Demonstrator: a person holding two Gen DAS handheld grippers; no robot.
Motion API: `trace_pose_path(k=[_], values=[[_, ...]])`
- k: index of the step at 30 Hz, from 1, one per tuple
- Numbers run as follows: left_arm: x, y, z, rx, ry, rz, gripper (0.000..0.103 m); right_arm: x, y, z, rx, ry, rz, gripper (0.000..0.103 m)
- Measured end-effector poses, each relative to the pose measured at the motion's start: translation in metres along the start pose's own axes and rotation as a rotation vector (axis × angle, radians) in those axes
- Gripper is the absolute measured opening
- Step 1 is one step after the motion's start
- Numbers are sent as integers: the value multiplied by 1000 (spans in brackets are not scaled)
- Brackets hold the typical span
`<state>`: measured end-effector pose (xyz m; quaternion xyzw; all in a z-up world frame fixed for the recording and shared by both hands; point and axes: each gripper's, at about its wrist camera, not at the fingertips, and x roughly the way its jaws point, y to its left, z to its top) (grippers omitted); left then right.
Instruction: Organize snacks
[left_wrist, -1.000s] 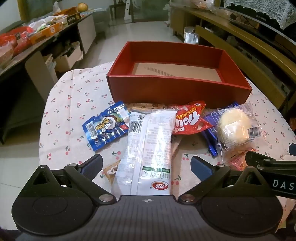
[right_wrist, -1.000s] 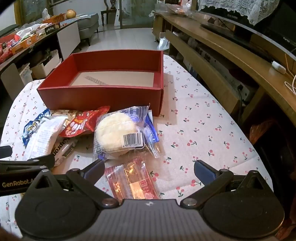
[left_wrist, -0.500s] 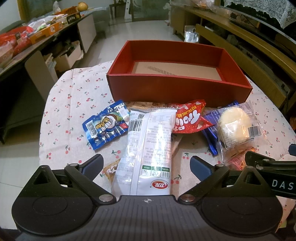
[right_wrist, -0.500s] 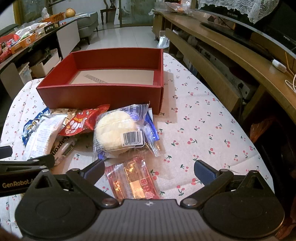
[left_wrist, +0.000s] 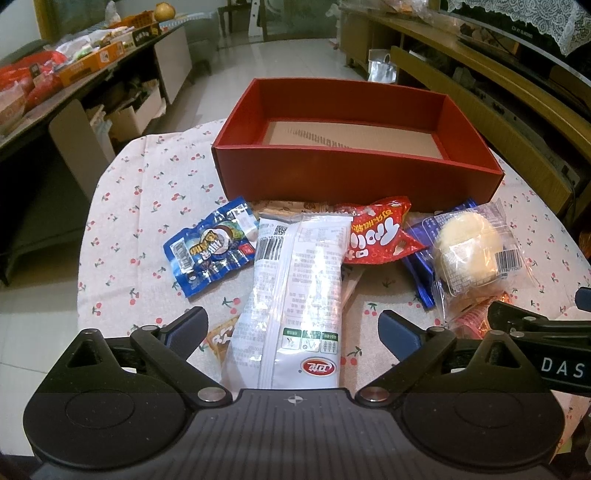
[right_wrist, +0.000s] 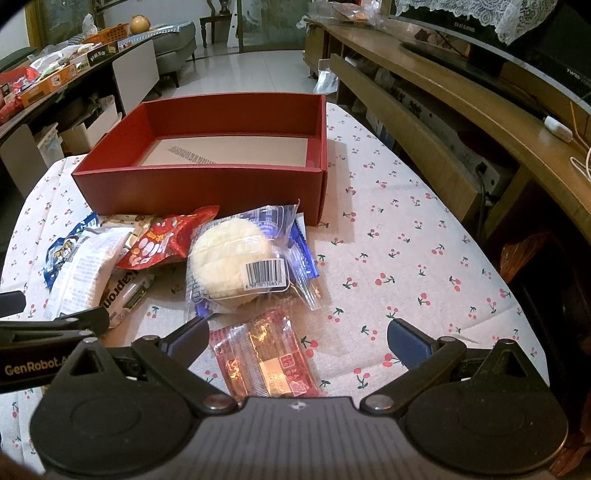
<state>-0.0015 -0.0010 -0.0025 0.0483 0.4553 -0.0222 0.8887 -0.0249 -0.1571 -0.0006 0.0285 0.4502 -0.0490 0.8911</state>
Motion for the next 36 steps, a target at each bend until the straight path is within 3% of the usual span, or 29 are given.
trace_pose_path(k=[36], values=[[2,-2,0,-1,16,-11,95,5,2,0,1,30,1,103]])
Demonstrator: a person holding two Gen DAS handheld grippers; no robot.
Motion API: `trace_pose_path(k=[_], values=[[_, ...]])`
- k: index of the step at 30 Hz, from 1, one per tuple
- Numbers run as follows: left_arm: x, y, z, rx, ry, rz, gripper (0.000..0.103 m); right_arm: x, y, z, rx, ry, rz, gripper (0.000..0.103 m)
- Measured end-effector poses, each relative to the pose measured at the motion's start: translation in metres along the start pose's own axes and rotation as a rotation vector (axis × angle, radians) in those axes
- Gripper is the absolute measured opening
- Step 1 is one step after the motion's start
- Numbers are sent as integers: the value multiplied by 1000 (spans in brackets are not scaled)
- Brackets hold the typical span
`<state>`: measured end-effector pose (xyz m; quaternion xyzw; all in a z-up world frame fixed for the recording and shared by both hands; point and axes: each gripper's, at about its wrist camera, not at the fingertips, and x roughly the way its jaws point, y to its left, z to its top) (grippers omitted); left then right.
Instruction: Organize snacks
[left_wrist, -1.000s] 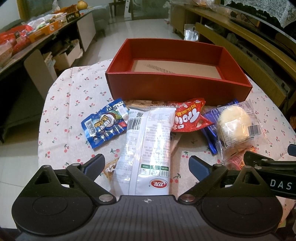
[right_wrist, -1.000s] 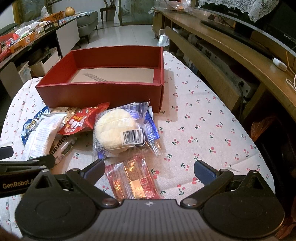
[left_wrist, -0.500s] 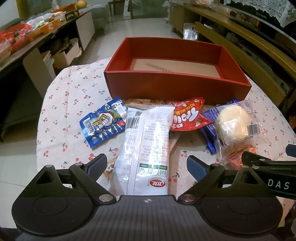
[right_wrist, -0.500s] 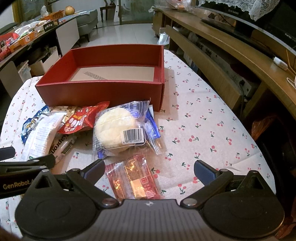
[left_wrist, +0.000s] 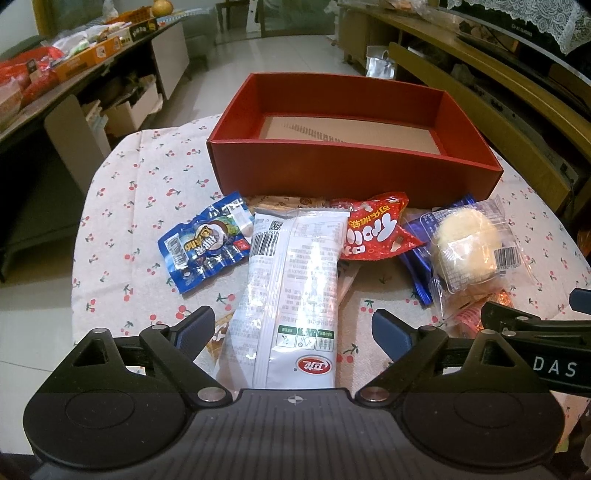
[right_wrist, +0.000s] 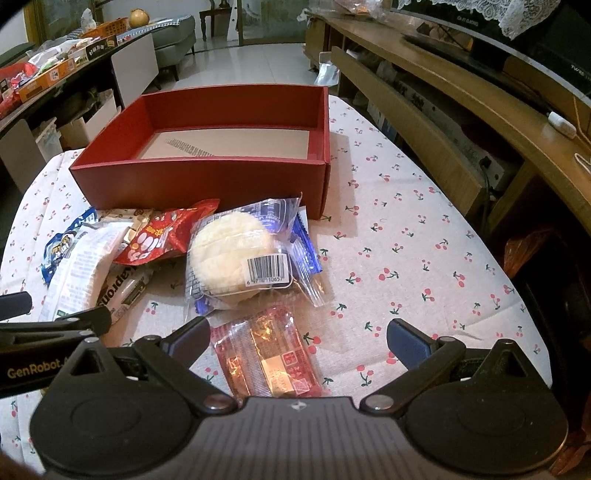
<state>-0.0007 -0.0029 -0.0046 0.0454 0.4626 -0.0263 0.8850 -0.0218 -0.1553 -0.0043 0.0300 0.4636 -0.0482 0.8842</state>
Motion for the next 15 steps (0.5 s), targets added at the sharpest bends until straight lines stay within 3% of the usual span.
trace_pose_path(k=[15], values=[[-1,-1,2,13,8,10,92,2,1,3,-8,21,7,103]])
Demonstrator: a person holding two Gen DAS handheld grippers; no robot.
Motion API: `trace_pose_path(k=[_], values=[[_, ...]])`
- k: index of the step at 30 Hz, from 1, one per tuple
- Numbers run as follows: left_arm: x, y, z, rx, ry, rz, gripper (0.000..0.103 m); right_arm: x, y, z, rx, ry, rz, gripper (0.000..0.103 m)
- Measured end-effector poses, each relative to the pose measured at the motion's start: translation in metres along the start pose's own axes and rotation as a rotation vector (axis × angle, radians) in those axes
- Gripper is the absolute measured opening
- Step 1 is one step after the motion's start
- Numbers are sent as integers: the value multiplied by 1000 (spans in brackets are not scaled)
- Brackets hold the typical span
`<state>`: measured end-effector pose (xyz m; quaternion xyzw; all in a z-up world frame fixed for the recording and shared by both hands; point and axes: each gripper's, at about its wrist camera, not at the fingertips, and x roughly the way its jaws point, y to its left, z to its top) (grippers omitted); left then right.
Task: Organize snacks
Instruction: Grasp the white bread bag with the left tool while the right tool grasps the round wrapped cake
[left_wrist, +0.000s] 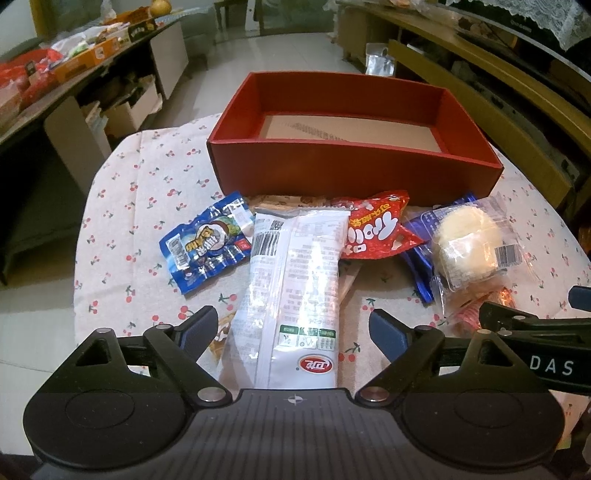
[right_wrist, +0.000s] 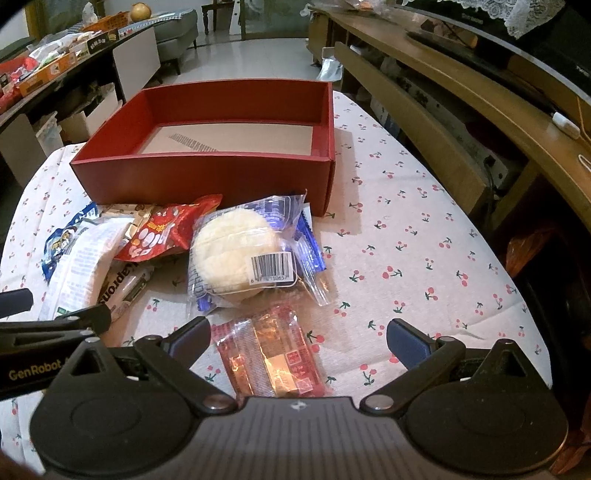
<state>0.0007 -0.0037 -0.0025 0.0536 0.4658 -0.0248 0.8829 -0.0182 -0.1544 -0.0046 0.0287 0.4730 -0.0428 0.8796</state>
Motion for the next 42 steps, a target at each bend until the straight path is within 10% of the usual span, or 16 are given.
trace_pose_path(k=[17,29,42], values=[[11,26,14,-53,77,-91,98,-5,10,24,-75,-22,85,101],[42,10,26,17,125,-23,99,3,-8,62,-72,-16,141,101],[55,17,25,-28,177,-46,86,33,1,69,-100,84,163,101]])
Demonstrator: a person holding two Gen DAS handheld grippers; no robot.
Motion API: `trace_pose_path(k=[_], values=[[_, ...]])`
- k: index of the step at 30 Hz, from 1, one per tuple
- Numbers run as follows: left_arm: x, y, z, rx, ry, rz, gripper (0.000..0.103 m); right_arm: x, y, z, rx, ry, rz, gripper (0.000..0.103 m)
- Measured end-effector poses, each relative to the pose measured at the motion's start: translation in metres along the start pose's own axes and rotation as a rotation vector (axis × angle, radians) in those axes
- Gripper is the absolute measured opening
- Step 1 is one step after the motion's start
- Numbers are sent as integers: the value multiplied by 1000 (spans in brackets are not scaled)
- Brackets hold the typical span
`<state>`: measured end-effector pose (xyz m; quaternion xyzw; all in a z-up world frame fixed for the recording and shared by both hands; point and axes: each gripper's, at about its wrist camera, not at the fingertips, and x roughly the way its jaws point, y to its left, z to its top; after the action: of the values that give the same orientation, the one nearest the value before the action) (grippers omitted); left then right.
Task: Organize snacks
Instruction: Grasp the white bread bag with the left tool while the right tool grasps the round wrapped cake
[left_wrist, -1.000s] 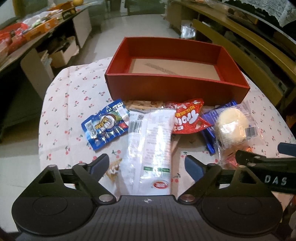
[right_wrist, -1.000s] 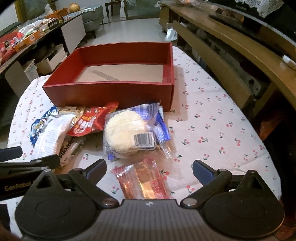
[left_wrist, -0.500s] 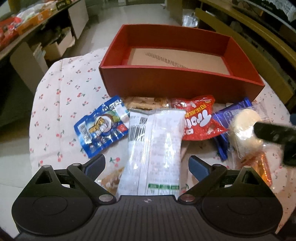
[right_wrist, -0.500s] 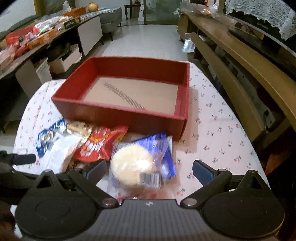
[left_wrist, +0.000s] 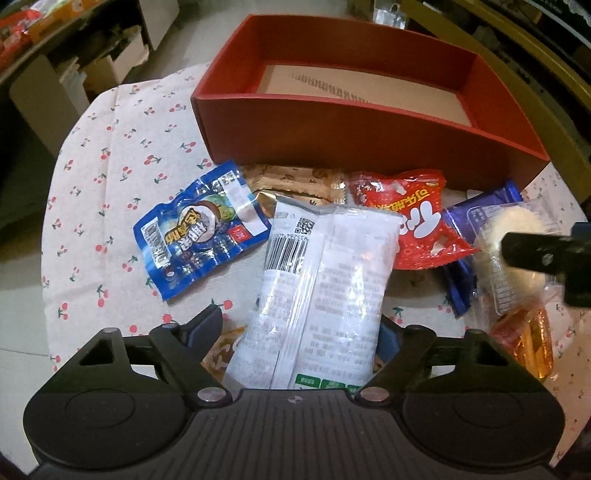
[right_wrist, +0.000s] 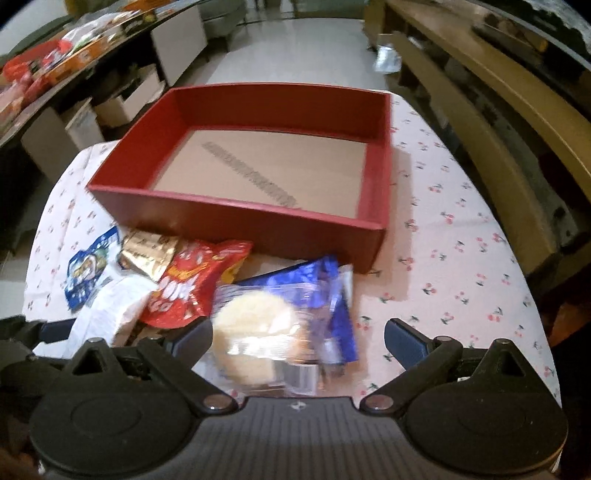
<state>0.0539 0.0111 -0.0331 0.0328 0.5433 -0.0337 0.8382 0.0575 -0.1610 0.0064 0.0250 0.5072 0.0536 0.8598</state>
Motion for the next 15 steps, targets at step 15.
trace_pose_path(k=[15], values=[[-2,-6,-6,42,-11,11,80,22,5,-6,-34,40,-7,73]])
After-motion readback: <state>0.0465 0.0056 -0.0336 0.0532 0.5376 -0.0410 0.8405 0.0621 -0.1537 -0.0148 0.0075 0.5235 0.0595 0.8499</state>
